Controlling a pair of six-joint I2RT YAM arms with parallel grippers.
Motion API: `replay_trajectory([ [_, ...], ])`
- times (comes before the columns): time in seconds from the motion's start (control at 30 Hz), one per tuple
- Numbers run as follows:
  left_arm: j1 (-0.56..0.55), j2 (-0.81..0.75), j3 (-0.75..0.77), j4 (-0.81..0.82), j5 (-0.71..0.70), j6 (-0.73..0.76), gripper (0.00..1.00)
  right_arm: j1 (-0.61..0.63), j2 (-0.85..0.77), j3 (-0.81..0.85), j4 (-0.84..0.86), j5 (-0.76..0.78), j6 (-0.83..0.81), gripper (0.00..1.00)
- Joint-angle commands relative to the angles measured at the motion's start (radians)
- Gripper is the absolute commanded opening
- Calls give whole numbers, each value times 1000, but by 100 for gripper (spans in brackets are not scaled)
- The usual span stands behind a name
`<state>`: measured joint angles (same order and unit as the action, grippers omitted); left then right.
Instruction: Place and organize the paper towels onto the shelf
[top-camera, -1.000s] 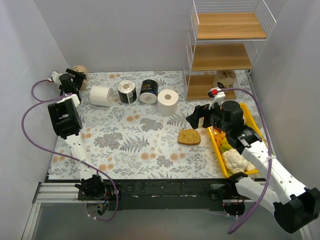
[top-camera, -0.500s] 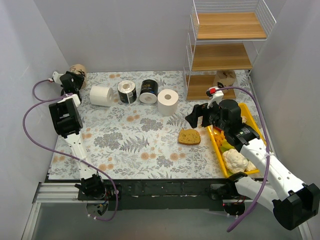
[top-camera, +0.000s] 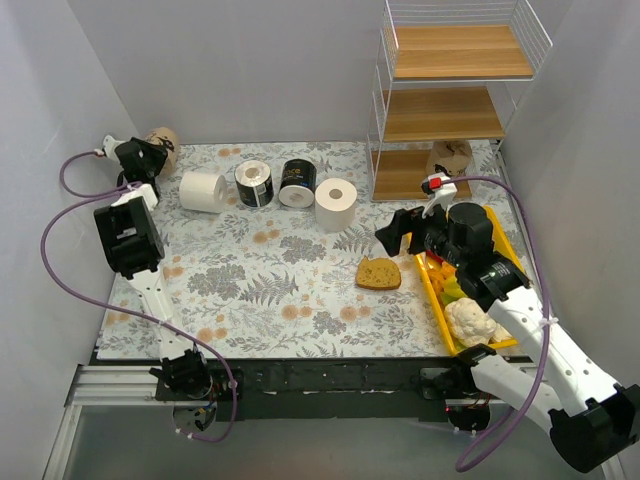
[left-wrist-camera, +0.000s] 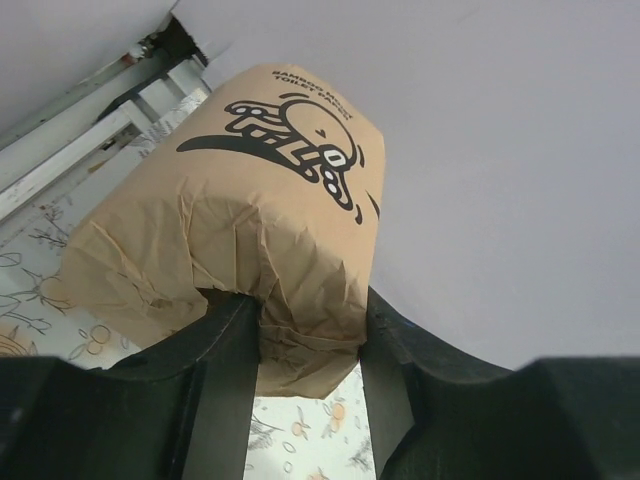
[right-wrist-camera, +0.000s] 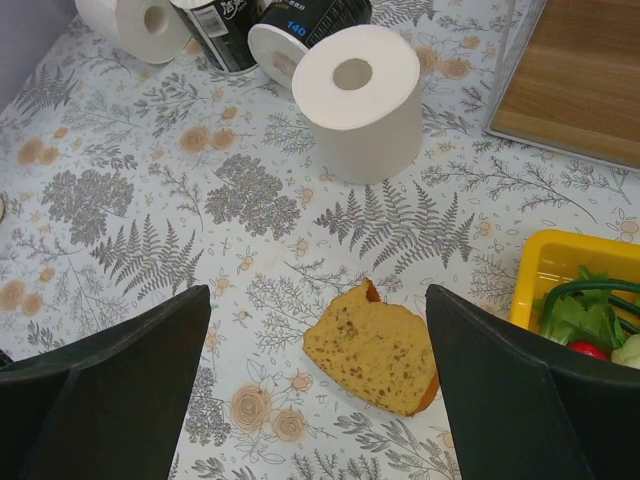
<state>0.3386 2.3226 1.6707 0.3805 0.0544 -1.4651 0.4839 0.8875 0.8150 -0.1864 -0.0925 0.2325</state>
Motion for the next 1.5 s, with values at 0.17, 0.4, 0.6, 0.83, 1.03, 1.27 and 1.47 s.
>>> replay_trajectory([
  [0.17, 8, -221, 136, -195, 137, 83, 38, -2, -39, 78, -87, 54, -2, 95],
  [0.4, 8, -385, 123, -414, 235, 118, 35, -2, -108, 88, -108, 48, 7, 95],
  [0.6, -1, -532, 60, -609, 456, 166, 34, -2, -150, 125, -192, 59, 8, 95],
  [0.83, -197, -801, -115, -802, 449, 265, 36, -4, -219, 122, -228, 60, 5, 95],
  [1.03, -378, -994, -314, -816, 483, 221, 36, -2, -232, 112, -239, 30, 24, 95],
  [1.27, -539, -1108, -463, -885, 420, 219, 34, -2, -263, 69, -225, -4, 70, 94],
  [1.47, -676, -1060, -479, -982, 282, 282, 34, -2, -269, 46, -232, -6, 83, 94],
])
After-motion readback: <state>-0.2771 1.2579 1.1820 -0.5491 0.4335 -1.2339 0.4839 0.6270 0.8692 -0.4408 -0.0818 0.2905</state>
